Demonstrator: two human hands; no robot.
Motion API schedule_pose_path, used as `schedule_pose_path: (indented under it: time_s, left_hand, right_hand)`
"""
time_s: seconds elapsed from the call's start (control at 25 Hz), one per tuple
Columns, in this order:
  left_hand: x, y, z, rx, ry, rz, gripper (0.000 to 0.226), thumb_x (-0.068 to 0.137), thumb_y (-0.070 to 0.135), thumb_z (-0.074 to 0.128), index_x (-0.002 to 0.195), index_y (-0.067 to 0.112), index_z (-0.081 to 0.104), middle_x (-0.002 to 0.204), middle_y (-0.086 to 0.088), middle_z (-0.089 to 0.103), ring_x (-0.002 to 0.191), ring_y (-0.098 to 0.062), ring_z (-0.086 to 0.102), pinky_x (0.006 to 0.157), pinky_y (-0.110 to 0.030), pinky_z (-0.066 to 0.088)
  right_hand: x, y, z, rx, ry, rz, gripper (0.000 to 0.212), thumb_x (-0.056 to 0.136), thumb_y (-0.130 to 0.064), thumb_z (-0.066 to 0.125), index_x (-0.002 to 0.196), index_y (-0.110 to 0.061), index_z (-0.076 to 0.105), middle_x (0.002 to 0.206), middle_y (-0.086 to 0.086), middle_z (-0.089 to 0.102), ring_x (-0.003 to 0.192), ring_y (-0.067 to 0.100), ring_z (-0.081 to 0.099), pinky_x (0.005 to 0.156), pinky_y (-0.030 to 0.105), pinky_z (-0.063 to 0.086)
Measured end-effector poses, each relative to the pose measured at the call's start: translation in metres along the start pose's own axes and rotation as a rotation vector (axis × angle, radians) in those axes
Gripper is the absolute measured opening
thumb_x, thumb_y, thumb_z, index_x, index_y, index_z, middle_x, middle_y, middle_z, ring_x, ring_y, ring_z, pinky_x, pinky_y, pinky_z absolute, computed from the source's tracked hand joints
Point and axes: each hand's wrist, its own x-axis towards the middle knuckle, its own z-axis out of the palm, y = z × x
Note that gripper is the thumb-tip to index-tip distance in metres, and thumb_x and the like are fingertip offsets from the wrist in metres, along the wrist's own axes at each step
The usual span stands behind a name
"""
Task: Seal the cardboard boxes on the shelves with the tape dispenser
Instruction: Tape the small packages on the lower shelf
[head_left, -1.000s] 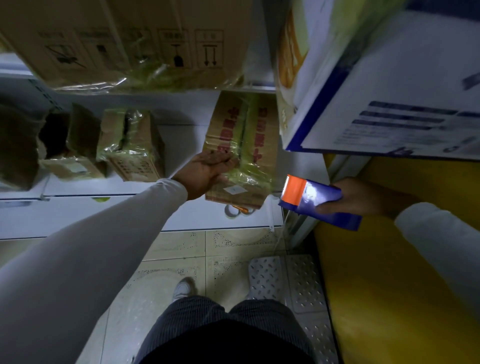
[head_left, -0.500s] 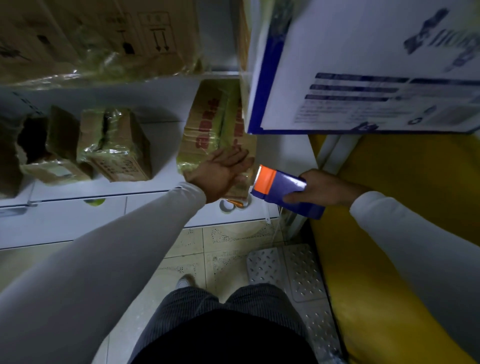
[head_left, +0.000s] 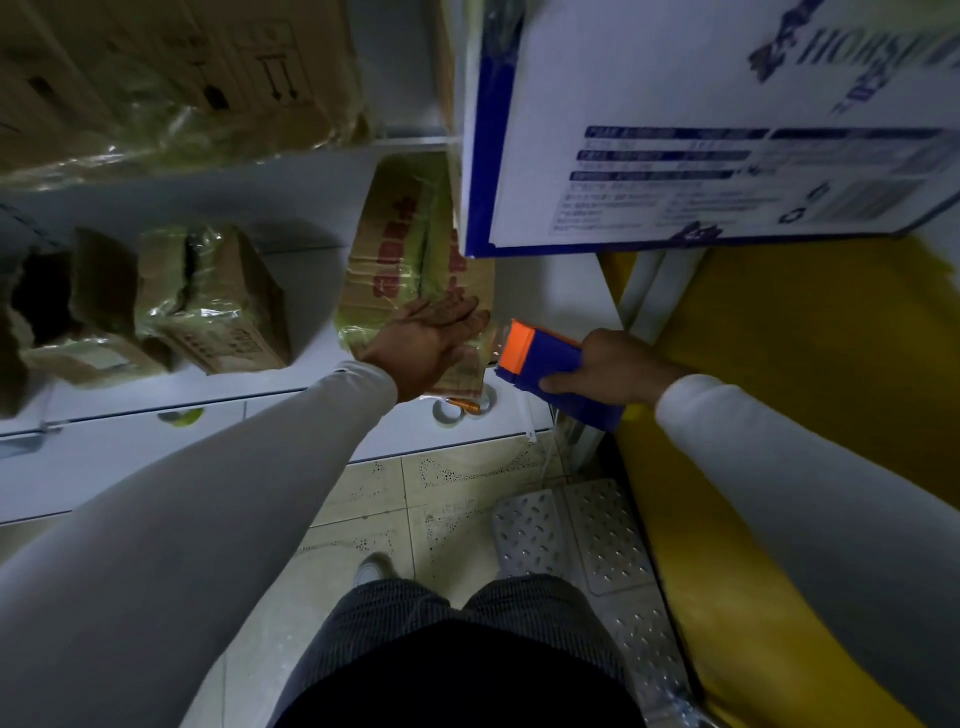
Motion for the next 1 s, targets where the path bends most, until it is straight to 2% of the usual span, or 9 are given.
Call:
schedule_pose_path:
  time_s: [0.12,0.16,0.28,0.44,0.52,0.6,0.76,0.84,1.0]
  left_hand:
    - [-0.003,-0.004,0.0,-0.018,-0.02,-0.002,0.052,0.101,0.041,0.028,0.15,0.027,0.019,0.158,0.003,0.017,0.147,-0.016,0.01,0.12,-0.037,0.006]
    - [-0.003,-0.005,0.0,-0.025,-0.021,-0.002,0.054,0.1,0.044,0.03,0.15,0.027,0.019,0.158,0.003,0.018,0.146,-0.017,0.012,0.12,-0.037,0.006]
    - [0.001,0.008,0.001,-0.072,0.019,-0.167,0.073,0.09,0.066,0.033,0.15,0.027,0.018,0.156,0.0,0.026,0.141,-0.025,0.027,0.114,-0.044,0.016]
    - [0.02,0.039,0.003,0.046,0.11,-0.338,0.076,0.084,0.066,0.04,0.145,0.022,0.028,0.155,-0.005,0.024,0.131,-0.034,0.035,0.102,-0.049,0.03]
    - [0.019,0.044,0.011,0.028,0.178,-0.395,0.07,0.085,0.06,0.043,0.143,0.023,0.031,0.157,-0.005,0.019,0.138,-0.034,0.027,0.104,-0.051,0.029]
    - [0.017,0.048,0.017,0.045,0.21,-0.416,0.067,0.084,0.054,0.044,0.142,0.022,0.032,0.156,-0.006,0.024,0.14,-0.03,0.025,0.104,-0.051,0.028]
    - [0.025,0.045,0.013,0.016,0.159,-0.452,0.07,0.084,0.055,0.046,0.144,0.024,0.031,0.154,-0.004,0.03,0.14,-0.024,0.028,0.106,-0.047,0.025]
    - [0.022,0.038,0.009,-0.034,0.153,-0.394,0.074,0.085,0.06,0.047,0.146,0.023,0.03,0.155,-0.003,0.028,0.142,-0.022,0.026,0.11,-0.045,0.022]
    - [-0.011,0.006,-0.006,-0.138,0.238,-0.071,0.077,0.082,0.065,0.048,0.145,0.021,0.034,0.151,-0.003,0.035,0.137,-0.027,0.035,0.113,-0.052,0.024]
  right_hand:
    - [0.006,0.003,0.02,-0.216,0.0,0.059,0.058,0.082,-0.064,0.059,0.119,-0.02,0.057,0.104,0.007,0.064,0.092,0.025,0.062,0.07,0.029,0.045]
    - [0.002,0.015,0.024,-0.229,-0.029,0.101,0.055,0.085,-0.061,0.058,0.119,-0.017,0.056,0.104,0.008,0.063,0.092,0.026,0.061,0.072,0.029,0.045]
    - [-0.014,0.043,0.03,-0.097,-0.026,0.144,0.039,0.089,-0.056,0.06,0.082,-0.018,0.054,0.073,0.001,0.056,0.065,0.015,0.054,0.055,0.026,0.036]
    - [-0.014,0.035,0.03,0.041,0.094,0.014,0.035,0.088,-0.055,0.061,0.079,-0.022,0.054,0.066,-0.002,0.056,0.06,0.014,0.055,0.052,0.026,0.034]
    - [-0.015,0.03,0.031,0.093,0.126,-0.007,0.035,0.087,-0.056,0.063,0.073,-0.025,0.053,0.064,-0.004,0.056,0.059,0.012,0.055,0.051,0.025,0.034]
    - [-0.019,0.03,0.033,0.156,0.136,-0.002,0.035,0.085,-0.056,0.065,0.072,-0.026,0.052,0.066,-0.005,0.056,0.061,0.012,0.056,0.053,0.024,0.036]
    - [-0.03,0.034,0.032,0.208,0.139,-0.025,0.033,0.085,-0.053,0.067,0.072,-0.026,0.054,0.067,-0.005,0.057,0.063,0.014,0.058,0.053,0.024,0.035]
    - [-0.035,0.034,0.029,0.24,0.148,-0.046,0.031,0.085,-0.053,0.067,0.082,-0.023,0.06,0.07,-0.006,0.061,0.068,0.016,0.061,0.056,0.024,0.038]
    - [-0.04,0.029,0.028,0.277,0.165,-0.074,0.031,0.084,-0.054,0.067,0.085,-0.024,0.061,0.076,-0.007,0.064,0.073,0.016,0.063,0.058,0.025,0.04]
